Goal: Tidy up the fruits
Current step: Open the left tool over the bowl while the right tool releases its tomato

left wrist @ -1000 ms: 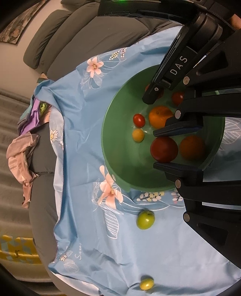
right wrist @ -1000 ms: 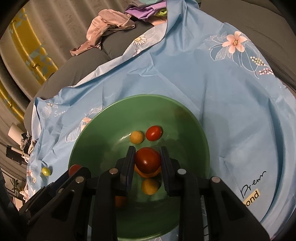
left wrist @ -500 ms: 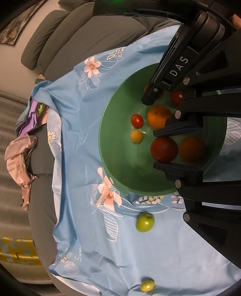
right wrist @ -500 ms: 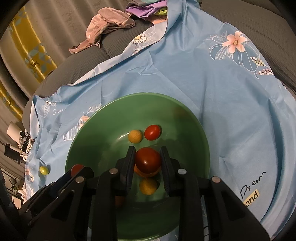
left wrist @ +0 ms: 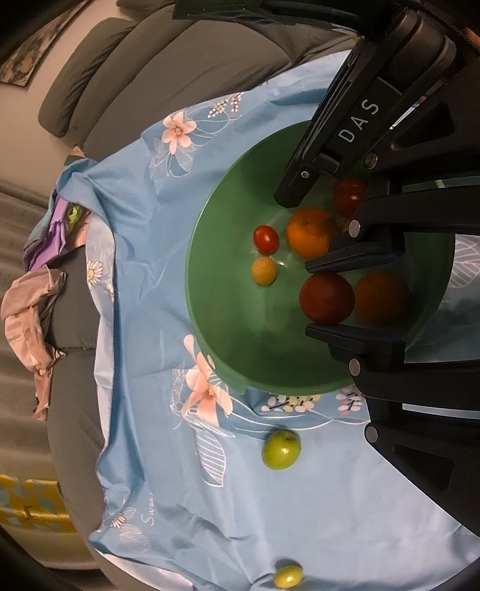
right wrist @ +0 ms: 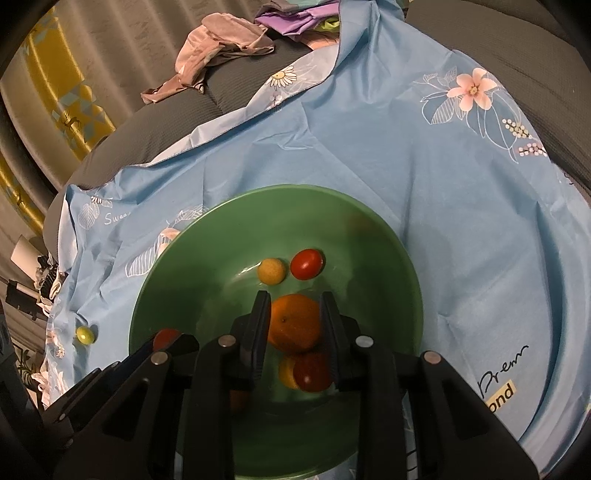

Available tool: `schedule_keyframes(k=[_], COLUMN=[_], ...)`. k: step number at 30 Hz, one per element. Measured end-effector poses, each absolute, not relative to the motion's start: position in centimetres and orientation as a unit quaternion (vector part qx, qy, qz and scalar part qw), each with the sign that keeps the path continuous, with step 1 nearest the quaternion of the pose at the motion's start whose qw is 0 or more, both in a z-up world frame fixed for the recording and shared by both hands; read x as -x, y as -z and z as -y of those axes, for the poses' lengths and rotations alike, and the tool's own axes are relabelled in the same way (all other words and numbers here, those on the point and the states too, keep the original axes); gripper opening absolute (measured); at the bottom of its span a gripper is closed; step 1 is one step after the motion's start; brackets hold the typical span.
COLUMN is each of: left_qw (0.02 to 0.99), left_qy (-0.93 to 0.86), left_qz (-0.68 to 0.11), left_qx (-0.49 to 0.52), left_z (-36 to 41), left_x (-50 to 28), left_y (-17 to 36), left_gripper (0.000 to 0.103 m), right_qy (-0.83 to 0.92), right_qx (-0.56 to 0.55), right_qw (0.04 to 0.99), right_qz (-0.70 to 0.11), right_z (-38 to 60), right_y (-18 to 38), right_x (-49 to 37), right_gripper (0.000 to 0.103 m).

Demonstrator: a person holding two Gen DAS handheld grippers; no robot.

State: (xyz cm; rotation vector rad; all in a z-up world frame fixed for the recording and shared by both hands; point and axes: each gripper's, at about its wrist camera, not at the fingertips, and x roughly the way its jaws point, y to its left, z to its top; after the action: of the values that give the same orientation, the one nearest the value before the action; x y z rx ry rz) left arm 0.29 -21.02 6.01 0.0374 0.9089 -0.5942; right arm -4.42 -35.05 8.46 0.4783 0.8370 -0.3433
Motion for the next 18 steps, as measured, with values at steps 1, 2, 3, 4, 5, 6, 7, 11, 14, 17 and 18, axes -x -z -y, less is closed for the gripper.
schedule_keyframes(k=[1, 2, 3, 4, 5, 6, 7, 11, 14, 17, 18], left_qw=[0.856, 0.856, 0.856, 0.856, 0.856, 0.856, 0.856, 0.855, 0.856, 0.857, 0.857], left_qy=[0.282, 0.283, 0.283, 0.284, 0.284, 0.284, 0.285, 0.291, 0.287, 0.292, 0.294], left_qz=[-0.432, -0.432, -0.432, -0.432, -0.433, -0.432, -0.431, -0.429, -0.43, -0.424, -0.423], left_qx=[-0.019, -0.019, -0.02, -0.019, -0.019, -0.02, -0.02, -0.018, -0.021, -0.007, 0.003], left_z=[21.0, 21.1, 21.1, 21.1, 21.2, 21.2, 21.2, 21.1, 20.9, 20.0, 19.6], left_x=[-0.3, -0.3, -0.3, -0.3, -0.4, -0.3, -0.3, -0.2, 0.0, 0.2, 0.3], left_y=[-6.0, -6.0, -5.9, -5.9, -5.9, -5.9, -5.9, -6.1, -6.4, -7.2, -7.6], left_gripper=[0.027, 0.027, 0.027, 0.027, 0.027, 0.027, 0.027, 0.027, 0.033, 0.04, 0.041], right_qy=[0.165, 0.165, 0.164, 0.164, 0.164, 0.164, 0.165, 0.165, 0.169, 0.169, 0.169], right_qx=[-0.229, -0.229, -0.229, -0.228, -0.228, -0.229, -0.229, -0.232, -0.238, -0.251, -0.251], right_qw=[0.872, 0.872, 0.872, 0.872, 0.872, 0.872, 0.872, 0.872, 0.874, 0.879, 0.881], right_qz=[-0.401, -0.401, -0.401, -0.4, -0.401, -0.4, -0.4, -0.399, -0.389, -0.368, -0.365], right_z=[35.1, 35.1, 35.1, 35.1, 35.1, 35.2, 35.2, 35.2, 35.4, 35.6, 35.5], right_y=[-8.4, -8.5, -8.5, -8.5, -8.5, -8.4, -8.4, -8.5, -8.8, -9.6, -9.8], right_x=[4.4, 4.4, 4.4, 4.4, 4.4, 4.4, 4.4, 4.5, 4.7, 5.2, 5.3], right_gripper=[0.029, 0.029, 0.029, 0.029, 0.029, 0.029, 0.029, 0.029, 0.029, 0.031, 0.033])
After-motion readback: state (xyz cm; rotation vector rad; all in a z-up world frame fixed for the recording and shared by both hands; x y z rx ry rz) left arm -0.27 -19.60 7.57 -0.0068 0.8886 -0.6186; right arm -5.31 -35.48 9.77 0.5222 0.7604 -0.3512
